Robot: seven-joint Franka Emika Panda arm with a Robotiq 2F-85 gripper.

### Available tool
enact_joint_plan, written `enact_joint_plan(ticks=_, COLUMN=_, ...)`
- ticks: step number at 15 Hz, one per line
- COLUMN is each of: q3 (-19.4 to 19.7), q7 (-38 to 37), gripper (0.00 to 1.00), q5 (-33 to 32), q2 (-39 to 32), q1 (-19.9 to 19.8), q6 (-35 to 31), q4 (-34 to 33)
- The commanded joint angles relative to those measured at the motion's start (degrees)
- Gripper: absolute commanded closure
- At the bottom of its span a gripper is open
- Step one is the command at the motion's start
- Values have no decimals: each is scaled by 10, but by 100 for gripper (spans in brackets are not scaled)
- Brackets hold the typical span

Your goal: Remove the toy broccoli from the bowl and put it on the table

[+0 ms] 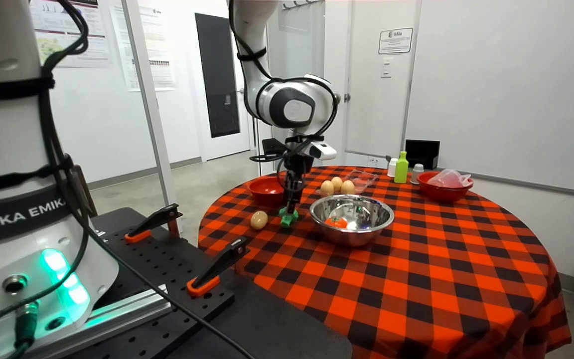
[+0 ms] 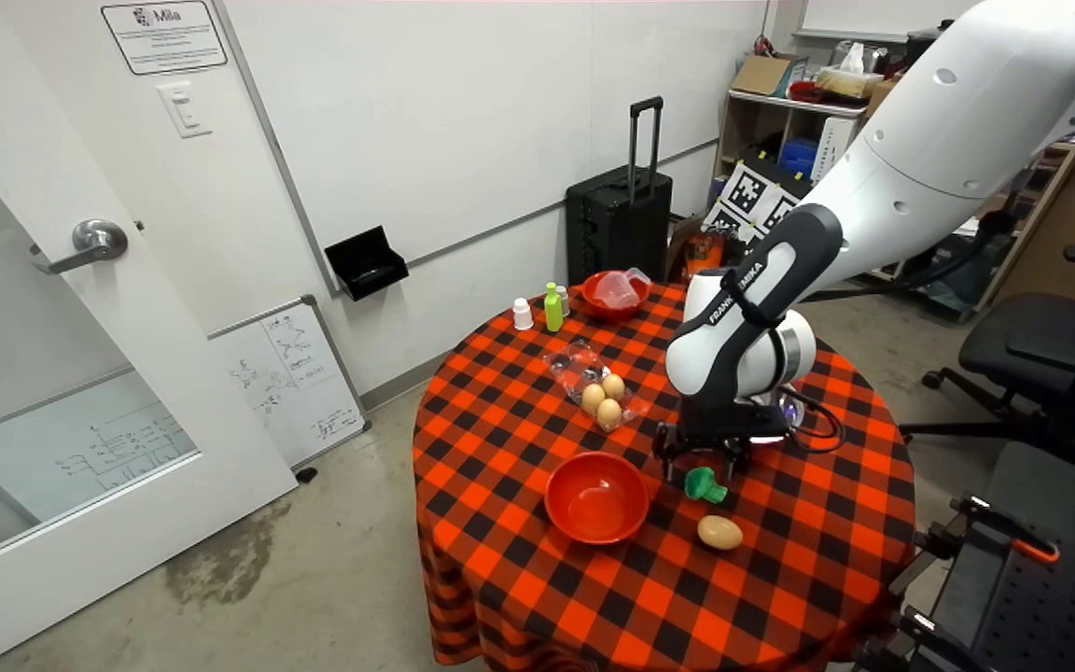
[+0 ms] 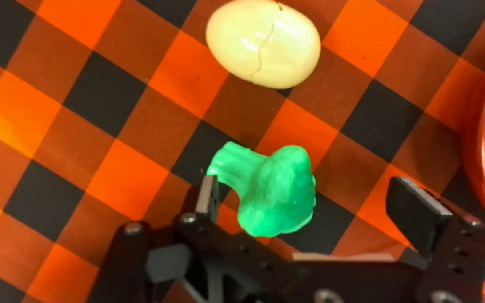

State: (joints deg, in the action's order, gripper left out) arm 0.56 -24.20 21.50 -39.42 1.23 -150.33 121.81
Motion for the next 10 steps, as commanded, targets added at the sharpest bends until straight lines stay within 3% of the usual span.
enact_joint_plan(ticks=1, q3=7, q7=-16, gripper=0, q5=5, q2=65, q1=7, q6=-7, q4=43)
enact_joint_plan(ticks=8, q3=13, q7=-3, gripper=0, q5=-27, q2=200, q1=21, q6=-34, q4=109)
enact_joint_plan(ticks=9, q3=7, q7=-9, gripper=0, q5=-13, q2=152, q1=10, q6=-21, q4=73)
enact_joint_plan(ticks=10, q3=6, q7=-9, gripper=0, q5=-15, q2=166, q1=11, q6=-20, q4=78)
